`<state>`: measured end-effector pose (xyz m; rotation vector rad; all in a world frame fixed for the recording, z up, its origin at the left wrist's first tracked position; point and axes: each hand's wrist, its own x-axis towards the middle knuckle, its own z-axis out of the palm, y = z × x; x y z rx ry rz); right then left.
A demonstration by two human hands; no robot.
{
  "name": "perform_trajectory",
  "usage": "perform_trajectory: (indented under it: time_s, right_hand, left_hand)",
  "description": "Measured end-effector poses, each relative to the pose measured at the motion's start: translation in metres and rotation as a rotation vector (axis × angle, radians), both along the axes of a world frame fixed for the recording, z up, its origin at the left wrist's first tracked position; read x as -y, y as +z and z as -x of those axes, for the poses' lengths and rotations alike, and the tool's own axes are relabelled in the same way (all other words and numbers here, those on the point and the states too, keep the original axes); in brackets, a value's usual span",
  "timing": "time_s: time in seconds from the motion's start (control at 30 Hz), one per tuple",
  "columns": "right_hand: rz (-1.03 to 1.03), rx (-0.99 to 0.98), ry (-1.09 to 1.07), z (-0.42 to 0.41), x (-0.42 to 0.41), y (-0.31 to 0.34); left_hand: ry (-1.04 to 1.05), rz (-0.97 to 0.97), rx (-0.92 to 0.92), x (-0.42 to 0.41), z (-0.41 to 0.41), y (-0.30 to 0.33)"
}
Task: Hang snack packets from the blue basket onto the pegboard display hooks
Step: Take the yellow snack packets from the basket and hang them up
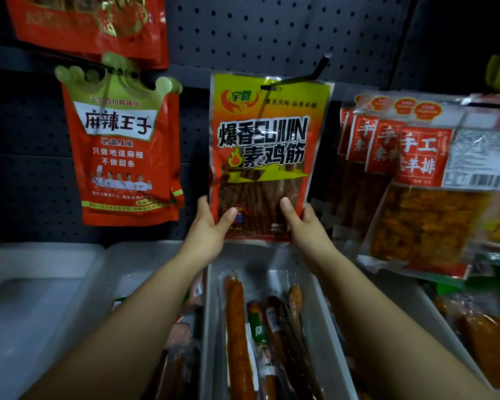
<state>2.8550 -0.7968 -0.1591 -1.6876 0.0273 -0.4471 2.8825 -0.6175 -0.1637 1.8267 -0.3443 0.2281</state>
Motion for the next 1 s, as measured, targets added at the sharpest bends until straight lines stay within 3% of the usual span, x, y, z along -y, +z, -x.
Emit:
perform_trajectory:
  time_s: [0.17, 0.4, 0.53, 0.7, 0.8, 0.9, 1.0]
  right_hand:
    - [0.097, -0.068, -0.099, 0.020, 0.008, -0.002]
    - [0.175, -0.032, -0.147, 0.087, 0.014, -0.016]
    - [0.258, -0.014, -0.054, 0.155, 0.039, -0.026]
    - [0.250, -0.071, -0.084, 0.241, 0.108, -0.057]
    - [0.115, -0.181, -0.196, 0.293, 0.162, -0.095]
    - [0.093, -0.384, -0.316, 0.347, 0.214, -0.149]
    - [0.166, -0.657, -0.313, 0.401, 0.250, -0.206]
  left_hand:
    - [0.007, -0.012, 0.071, -0.008, 0.022, -0.002]
    - [0.227, -0.006, 0.421, 0.003, 0.089, -0.003]
    - [0.120, -0.042, 0.542, 0.030, 0.145, -0.014]
    - [-0.269, 0.043, 0.171, 0.101, 0.213, -0.050]
    - [-0.422, 0.092, -0.050, 0.150, 0.243, -0.089]
    - [-0.509, 0.078, -0.273, 0.196, 0.270, -0.144]
    - [-0.579, -0.093, -0.491, 0.240, 0.300, -0.207]
